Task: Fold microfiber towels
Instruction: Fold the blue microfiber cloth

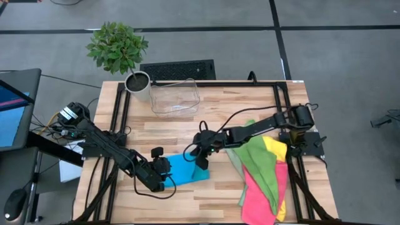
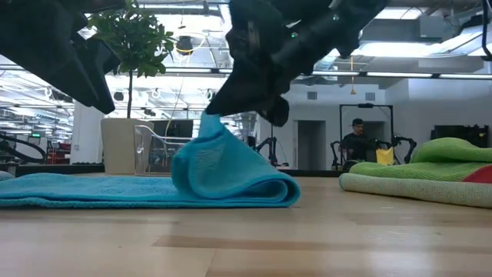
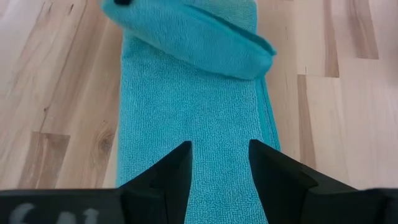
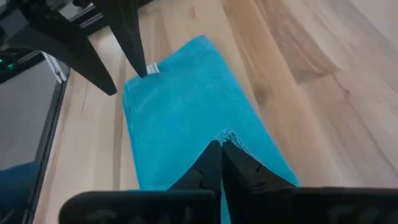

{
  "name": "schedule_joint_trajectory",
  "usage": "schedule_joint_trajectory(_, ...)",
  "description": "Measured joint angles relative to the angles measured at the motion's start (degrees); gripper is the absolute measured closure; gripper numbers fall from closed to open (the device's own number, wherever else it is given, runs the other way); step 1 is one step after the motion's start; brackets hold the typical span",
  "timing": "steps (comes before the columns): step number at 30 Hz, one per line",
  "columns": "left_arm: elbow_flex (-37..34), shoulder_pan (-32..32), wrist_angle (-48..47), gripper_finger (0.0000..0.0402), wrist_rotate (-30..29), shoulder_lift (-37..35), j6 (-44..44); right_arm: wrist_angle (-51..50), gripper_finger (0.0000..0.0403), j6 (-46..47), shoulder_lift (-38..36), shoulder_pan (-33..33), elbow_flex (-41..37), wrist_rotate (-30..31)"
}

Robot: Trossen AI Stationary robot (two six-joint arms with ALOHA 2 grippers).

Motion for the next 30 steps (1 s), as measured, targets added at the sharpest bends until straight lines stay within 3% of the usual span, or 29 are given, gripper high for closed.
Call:
schedule_joint_trajectory(9,0.0,0.0,0.1,0.0249,-0.1,0.0,0.0,1.2,0.0373,-0.9,4.1,-0.1,3.6,-1.3)
schedule_joint_trajectory(21,0.0,0.0,0.9,0.0249,-0.2,0.0,-0.2,1.9,0.0366,-3.4,4.1,-0.8,4.5,-1.3)
schedule_joint_trajectory(30,0.0,0.0,1.1,0.0249,-0.2,0.0,-0.4,3.1,0.0277,-3.8,4.9,-1.3,4.5,-2.6)
